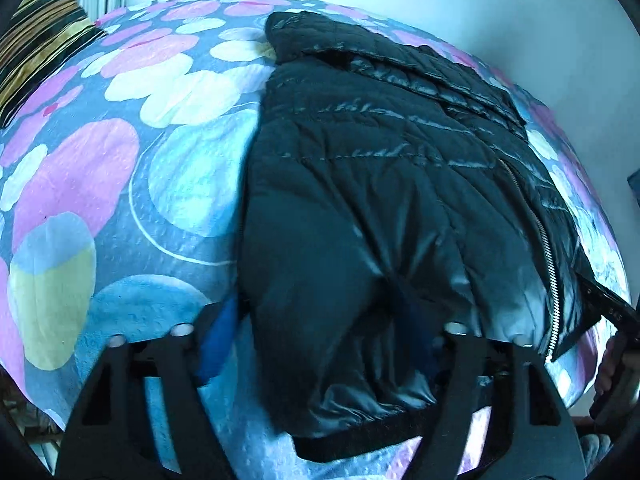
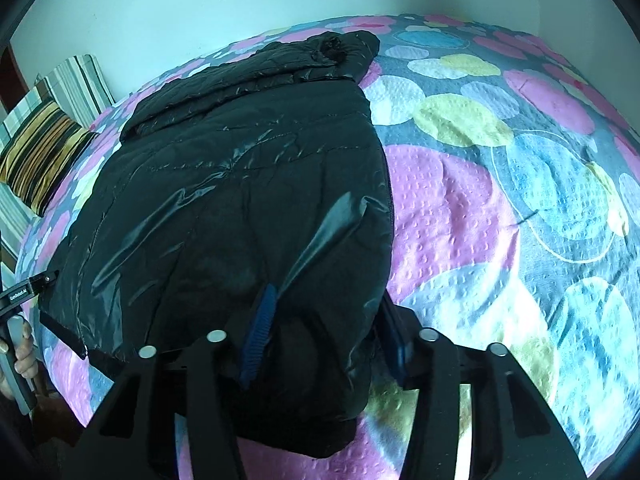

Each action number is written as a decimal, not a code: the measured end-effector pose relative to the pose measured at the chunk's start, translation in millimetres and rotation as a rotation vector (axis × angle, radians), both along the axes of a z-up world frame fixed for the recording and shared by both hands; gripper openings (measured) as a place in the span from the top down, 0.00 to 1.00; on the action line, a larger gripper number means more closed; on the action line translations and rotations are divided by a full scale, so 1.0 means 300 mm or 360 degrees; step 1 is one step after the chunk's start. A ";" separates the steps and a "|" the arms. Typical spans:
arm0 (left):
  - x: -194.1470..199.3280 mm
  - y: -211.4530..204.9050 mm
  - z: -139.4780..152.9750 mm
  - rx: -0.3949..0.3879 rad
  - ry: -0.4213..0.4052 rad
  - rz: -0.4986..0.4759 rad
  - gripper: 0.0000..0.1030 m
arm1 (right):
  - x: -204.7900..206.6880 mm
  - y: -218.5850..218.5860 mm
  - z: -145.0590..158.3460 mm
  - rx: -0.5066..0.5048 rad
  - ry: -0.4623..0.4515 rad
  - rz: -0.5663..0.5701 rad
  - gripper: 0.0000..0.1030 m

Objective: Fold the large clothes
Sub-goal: 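Grasp the jacket hem with both grippers and lift it toward the collar, then lay the held hem over the collar with both grippers and release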

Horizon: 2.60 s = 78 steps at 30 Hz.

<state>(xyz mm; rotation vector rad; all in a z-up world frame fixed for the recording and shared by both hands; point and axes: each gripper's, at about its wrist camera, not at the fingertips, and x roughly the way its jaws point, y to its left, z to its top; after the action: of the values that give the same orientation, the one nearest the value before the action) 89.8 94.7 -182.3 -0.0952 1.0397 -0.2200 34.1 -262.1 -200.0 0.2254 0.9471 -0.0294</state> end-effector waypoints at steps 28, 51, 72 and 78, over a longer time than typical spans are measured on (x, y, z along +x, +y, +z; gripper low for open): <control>-0.046 0.028 0.320 -0.0188 -0.0328 -0.0018 0.90 | -0.126 -0.021 0.210 0.0204 -0.0313 0.0002 0.92; 0.619 -0.043 0.463 -0.0158 -0.0411 0.0063 0.90 | 0.501 -0.182 0.437 0.0601 -0.0525 -0.0105 0.92; 1.044 -0.104 0.093 -0.0034 -0.0158 0.0099 0.89 | 0.975 -0.231 0.052 0.0539 -0.0140 -0.0256 0.94; 1.042 -0.095 0.099 -0.0059 -0.0165 0.0097 0.86 | 0.986 -0.234 0.034 0.0540 -0.0131 -0.0256 0.94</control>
<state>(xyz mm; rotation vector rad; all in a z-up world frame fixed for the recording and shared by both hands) 402.3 66.3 -152.7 -0.1473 0.9283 -0.1867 329.8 -332.4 -189.8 0.6118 0.8462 -0.0067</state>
